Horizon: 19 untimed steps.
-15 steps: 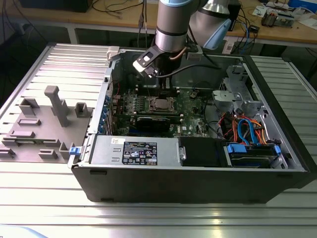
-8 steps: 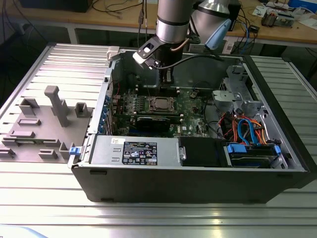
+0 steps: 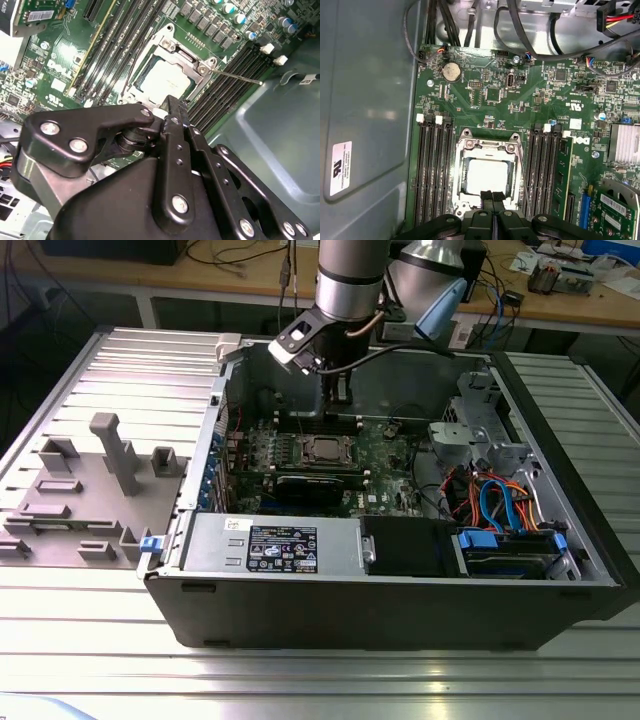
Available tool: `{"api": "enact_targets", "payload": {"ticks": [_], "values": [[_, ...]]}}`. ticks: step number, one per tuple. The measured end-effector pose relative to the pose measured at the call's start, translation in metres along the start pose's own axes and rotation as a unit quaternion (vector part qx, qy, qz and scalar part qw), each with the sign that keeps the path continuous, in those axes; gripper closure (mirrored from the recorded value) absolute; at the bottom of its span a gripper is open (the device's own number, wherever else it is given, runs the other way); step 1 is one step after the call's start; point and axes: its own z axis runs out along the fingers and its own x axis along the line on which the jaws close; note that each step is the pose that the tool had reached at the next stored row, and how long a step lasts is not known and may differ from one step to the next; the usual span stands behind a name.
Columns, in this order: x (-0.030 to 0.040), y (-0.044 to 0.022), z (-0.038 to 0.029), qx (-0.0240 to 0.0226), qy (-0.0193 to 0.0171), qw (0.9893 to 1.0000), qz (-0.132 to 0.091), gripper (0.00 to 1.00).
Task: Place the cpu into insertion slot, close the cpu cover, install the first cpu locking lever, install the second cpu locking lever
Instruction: 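Install the first cpu locking lever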
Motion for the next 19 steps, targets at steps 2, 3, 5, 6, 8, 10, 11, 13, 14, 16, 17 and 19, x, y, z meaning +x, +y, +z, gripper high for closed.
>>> {"api": "enact_targets", "payload": {"ticks": [2, 3, 5, 6, 8, 10, 11, 13, 14, 16, 17, 19], "values": [[0.0, 0.0, 0.0001, 0.0001, -0.0006, 0.9995, -0.032, 0.89], [0.0, 0.0, 0.0001, 0.0002, -0.0008, 0.9992, -0.04, 0.89], [0.0, 0.0, 0.0003, 0.0003, -0.0012, 0.9982, -0.06, 0.89], [0.0, 0.0, 0.0004, 0.0003, -0.0013, 0.9976, -0.069, 0.89], [0.0, 0.0, 0.0007, 0.0004, -0.0017, 0.9958, -0.092, 0.89], [0.0, 0.0, 0.0008, 0.0005, -0.0022, 0.9934, -0.114, 0.89], [0.0, 0.0, 0.0008, 0.0006, -0.0023, 0.9923, -0.124, 0.89], [0.0, 0.0, 0.0008, 0.0006, -0.0027, 0.9896, -0.144, 0.89], [0.0, 0.0, 0.0008, 0.0006, -0.0028, 0.9885, -0.151, 0.89], [0.0, 0.0, 0.0008, 0.0008, -0.0032, 0.9858, -0.168, 0.89], [0.0, 0.0, 0.0008, 0.0008, -0.0032, 0.9856, -0.169, 0.89], [0.0, 0.0, 0.0008, 0.0007, -0.0032, 0.9856, -0.169, 0.89]]}}
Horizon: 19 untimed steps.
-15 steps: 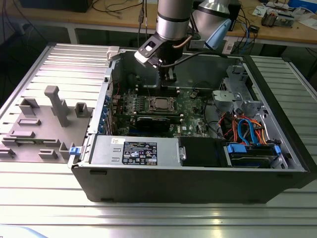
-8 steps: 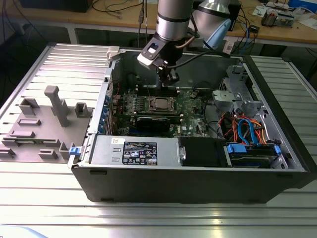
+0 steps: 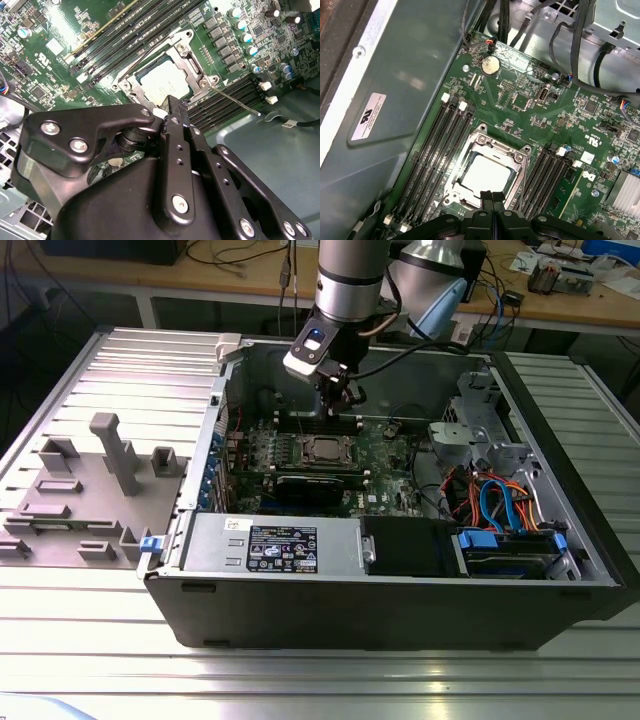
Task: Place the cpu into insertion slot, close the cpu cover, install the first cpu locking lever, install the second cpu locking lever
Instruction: 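Install the first cpu locking lever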
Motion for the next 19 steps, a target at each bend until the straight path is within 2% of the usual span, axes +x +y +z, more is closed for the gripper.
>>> {"api": "enact_targets", "payload": {"ticks": [12, 16, 18, 19], "values": [[0.0, 0.0, 0.0, 0.0, 0.0, 1.0, -0.001, 0.89], [0.0, 0.0, 0.0, 0.0001, -0.0005, 0.9997, -0.025, 0.89], [0.0, 0.0, 0.0, 0.0002, -0.0008, 0.999, -0.044, 0.89], [0.0, 0.0, 0.0, 0.0003, -0.0012, 0.998, -0.062, 0.89]]}}
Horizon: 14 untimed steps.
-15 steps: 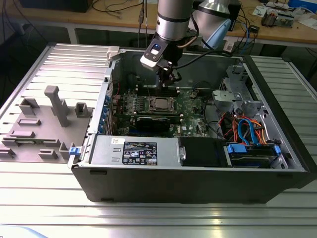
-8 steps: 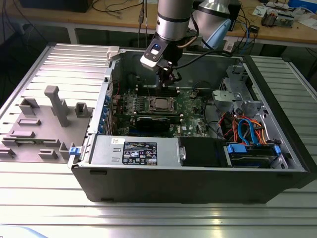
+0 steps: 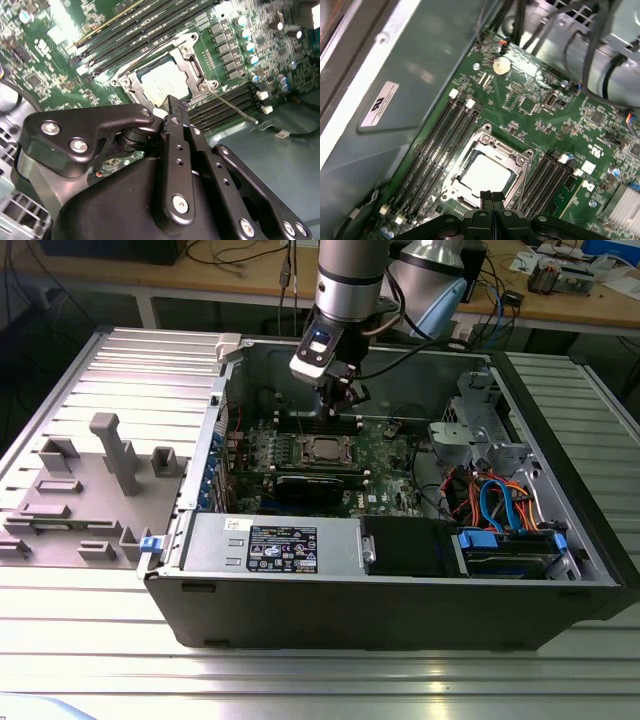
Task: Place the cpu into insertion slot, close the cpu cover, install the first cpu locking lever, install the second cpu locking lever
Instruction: 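Install the first cpu locking lever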
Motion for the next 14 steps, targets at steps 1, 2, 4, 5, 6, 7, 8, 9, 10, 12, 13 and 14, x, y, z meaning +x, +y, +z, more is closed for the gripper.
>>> {"api": "enact_targets", "payload": {"ticks": [1, 2, 4, 5, 6, 7, 8, 9, 10, 12, 13, 14], "values": [[0.0, 0.0, 0.0, 0.0001, -0.0004, 0.9998, -0.021, 0.89], [0.0, 0.0, 0.0001, 0.0001, -0.0006, 0.9995, -0.032, 0.89], [0.0, 0.0, 0.0001, 0.0002, -0.001, 0.9987, -0.051, 0.89], [0.0, 0.0, 0.0002, 0.0002, -0.0012, 0.9982, -0.06, 0.89], [0.0, 0.0, 0.0002, 0.0003, -0.0013, 0.9975, -0.071, 0.89], [0.0, 0.0, 0.0003, 0.0004, -0.0015, 0.9968, -0.08, 0.89], [0.0, 0.0, 0.0003, 0.0004, -0.0017, 0.996, -0.09, 0.89], [0.0, 0.0, 0.0004, 0.0005, -0.002, 0.9942, -0.108, 0.89], [0.0, 0.0, 0.0004, 0.0005, -0.0022, 0.9932, -0.117, 0.89], [0.0, 0.0, 0.0005, 0.0006, -0.0025, 0.9908, -0.135, 0.89], [0.0, 0.0, 0.0005, 0.0007, -0.0027, 0.9895, -0.144, 0.89], [0.0, 0.0, 0.0006, 0.0007, -0.0031, 0.9869, -0.161, 0.89]]}}
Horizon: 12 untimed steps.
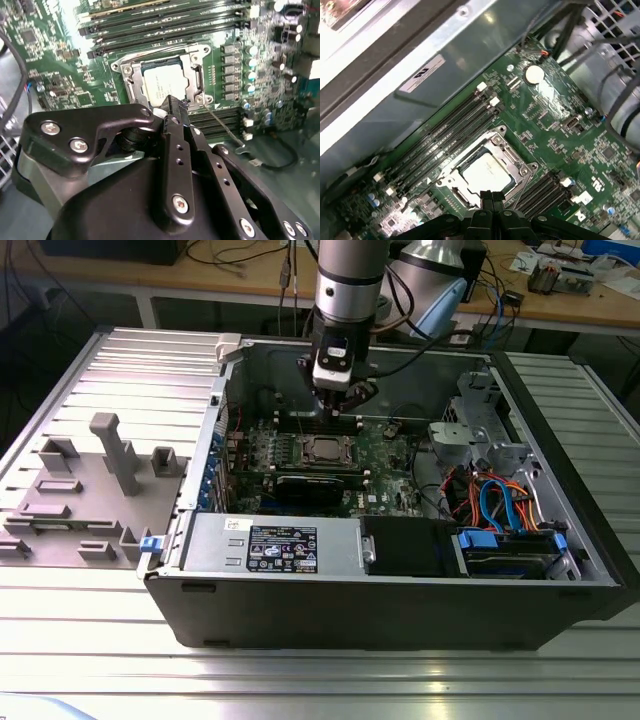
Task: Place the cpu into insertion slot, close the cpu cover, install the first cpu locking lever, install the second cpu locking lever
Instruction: 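Install the first cpu locking lever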
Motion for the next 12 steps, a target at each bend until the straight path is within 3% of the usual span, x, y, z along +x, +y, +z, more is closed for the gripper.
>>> {"api": "enact_targets", "payload": {"ticks": [3, 6, 8, 12], "values": [[0.0, 0.0, 0.0002, 0.0001, -0.0006, 0.9994, -0.035, 0.89], [0.0, 0.0, 0.0002, 0.0002, -0.0012, 0.9977, -0.067, 0.89], [0.0, 0.0, 0.0002, 0.0003, -0.0015, 0.9972, -0.075, 0.89], [0.0, 0.0, 0.0002, 0.0002, -0.0015, 0.9972, -0.075, 0.89]]}}
